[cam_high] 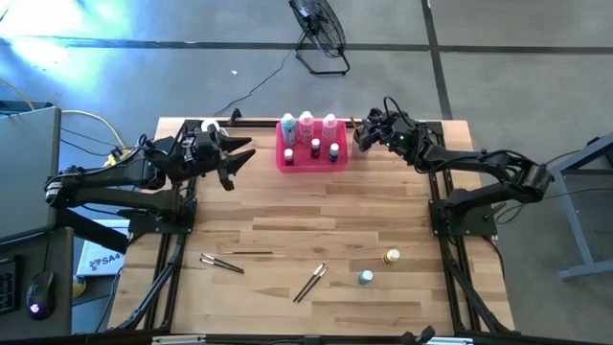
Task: Pick & Place Paint Supplies
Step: Put the orange paintbrush into the white cup, then put the small yellow paint bottle into the pink bin
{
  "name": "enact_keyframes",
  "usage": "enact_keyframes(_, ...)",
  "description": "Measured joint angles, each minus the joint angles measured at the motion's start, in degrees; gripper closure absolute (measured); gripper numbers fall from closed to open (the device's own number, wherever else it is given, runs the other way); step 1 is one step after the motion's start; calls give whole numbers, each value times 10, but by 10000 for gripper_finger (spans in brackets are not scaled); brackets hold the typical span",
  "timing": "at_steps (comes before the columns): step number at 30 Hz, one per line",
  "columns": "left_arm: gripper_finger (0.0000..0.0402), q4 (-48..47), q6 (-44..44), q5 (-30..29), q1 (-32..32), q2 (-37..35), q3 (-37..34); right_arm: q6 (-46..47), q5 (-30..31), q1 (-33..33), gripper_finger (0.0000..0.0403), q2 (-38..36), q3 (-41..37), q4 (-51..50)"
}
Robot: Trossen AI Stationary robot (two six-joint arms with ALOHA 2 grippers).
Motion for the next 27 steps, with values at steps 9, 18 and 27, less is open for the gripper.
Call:
enact_keyframes(9,224,0,-1,0,0,0,0,9,-7,0,234,-41,1,-1)
enact_keyframes(18,224,-8,-14,15,0,0,0,112,-136,9,237,-213,1,-1)
enact_keyframes(27,224,-11,-26,17,0,0,0,327,-530,9,248,-363,2,1)
